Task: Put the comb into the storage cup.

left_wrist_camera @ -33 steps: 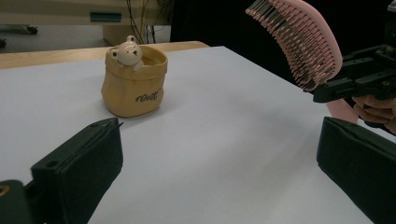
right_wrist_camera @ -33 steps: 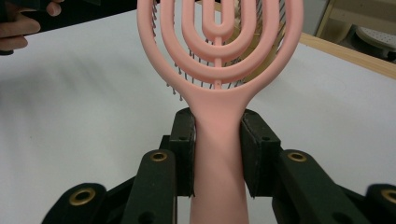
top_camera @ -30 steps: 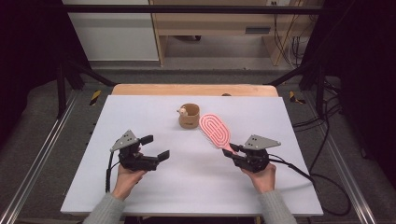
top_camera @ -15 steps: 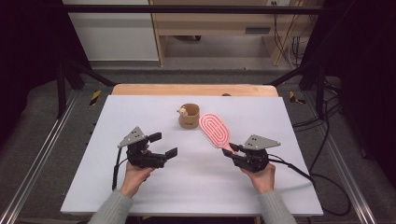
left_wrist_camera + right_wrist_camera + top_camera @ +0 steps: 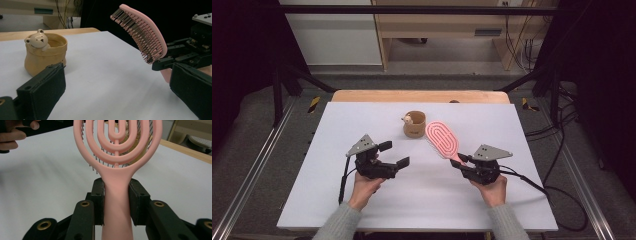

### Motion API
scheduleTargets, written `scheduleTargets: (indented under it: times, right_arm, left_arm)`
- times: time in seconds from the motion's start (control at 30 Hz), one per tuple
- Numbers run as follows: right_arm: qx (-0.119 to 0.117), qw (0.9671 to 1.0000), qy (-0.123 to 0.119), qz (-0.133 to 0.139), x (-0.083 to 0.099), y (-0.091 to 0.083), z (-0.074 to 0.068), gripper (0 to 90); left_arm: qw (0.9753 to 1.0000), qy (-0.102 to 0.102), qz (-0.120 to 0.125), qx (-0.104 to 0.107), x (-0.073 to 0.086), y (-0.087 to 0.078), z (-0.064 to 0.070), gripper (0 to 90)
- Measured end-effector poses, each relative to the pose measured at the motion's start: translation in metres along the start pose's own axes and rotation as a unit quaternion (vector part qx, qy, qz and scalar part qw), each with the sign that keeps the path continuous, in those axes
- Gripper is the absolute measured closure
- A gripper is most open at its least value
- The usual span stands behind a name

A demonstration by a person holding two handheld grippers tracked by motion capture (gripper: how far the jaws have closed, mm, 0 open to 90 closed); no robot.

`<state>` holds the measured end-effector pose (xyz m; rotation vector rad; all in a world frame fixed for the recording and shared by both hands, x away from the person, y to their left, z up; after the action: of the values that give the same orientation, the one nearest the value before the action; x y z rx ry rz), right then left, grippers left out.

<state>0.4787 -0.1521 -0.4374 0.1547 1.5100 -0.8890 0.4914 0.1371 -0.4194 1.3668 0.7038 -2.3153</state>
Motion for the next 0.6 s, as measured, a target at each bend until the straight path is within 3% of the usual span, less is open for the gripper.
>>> scheduleTargets:
  times: [0.6]
  right_arm:
    - [-0.002,1.0000,0.000,-0.002,0.0005,0.0007,-0.0004,69.1]
  left_arm:
    - [0.9999,-0.015,0.006,0.005,-0.0010,0.0113,0.0066,0.0]
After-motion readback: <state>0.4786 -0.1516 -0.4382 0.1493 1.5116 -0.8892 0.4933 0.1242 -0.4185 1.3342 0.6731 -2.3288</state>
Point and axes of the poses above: each handheld gripper's, and its own axes: y roughly forward along the jaws, x roughly out of its underside, z roughly to its right, the point moved 4 cm from there along y, roughly forward along the jaws, and after that the axes turned 8 degrees about -y, right-handed, at the moved point
